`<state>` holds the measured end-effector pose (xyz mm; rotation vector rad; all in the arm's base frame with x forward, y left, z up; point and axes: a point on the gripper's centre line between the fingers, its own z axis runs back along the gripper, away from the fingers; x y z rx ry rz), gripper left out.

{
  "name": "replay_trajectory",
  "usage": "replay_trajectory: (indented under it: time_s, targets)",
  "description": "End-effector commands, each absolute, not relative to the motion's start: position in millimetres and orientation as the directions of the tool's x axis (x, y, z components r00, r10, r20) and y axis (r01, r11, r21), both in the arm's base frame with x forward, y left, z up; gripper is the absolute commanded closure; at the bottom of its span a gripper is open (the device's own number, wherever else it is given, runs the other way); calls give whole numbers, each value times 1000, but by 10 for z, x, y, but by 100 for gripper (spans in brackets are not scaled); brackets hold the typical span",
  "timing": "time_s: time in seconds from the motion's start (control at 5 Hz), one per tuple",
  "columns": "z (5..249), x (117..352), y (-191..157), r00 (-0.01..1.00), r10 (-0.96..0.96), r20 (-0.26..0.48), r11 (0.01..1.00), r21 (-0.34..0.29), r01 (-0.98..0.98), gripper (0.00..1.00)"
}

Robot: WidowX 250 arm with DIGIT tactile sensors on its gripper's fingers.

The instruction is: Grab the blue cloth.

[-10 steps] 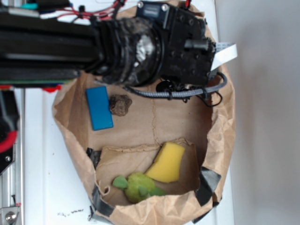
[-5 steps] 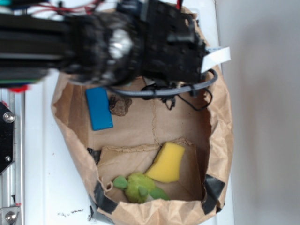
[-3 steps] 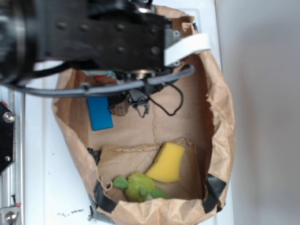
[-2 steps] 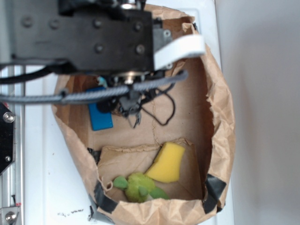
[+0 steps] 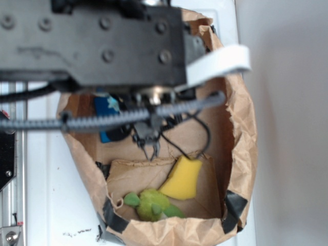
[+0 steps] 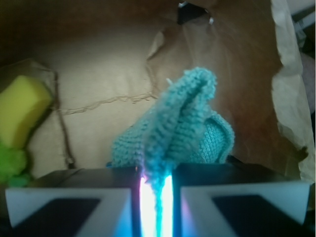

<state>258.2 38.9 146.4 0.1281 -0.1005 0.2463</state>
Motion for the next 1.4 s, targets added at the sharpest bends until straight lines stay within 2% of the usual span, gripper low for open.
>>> replay_trajectory:
  time_s: [0.0, 0.4, 0.6, 1.0, 1.2]
  targets:
    - [1863, 2605, 134, 955, 189, 230, 967, 127, -222, 100]
    - [1923, 2634, 103, 948, 184, 258, 976, 69, -208, 100]
    - [1924, 2691, 147, 954, 182, 238, 981, 28, -194, 100]
    - [1888, 2740, 145, 943, 208, 259, 975, 21, -221, 100]
    - [1836, 2732, 130, 938, 206, 278, 972, 52, -229, 100]
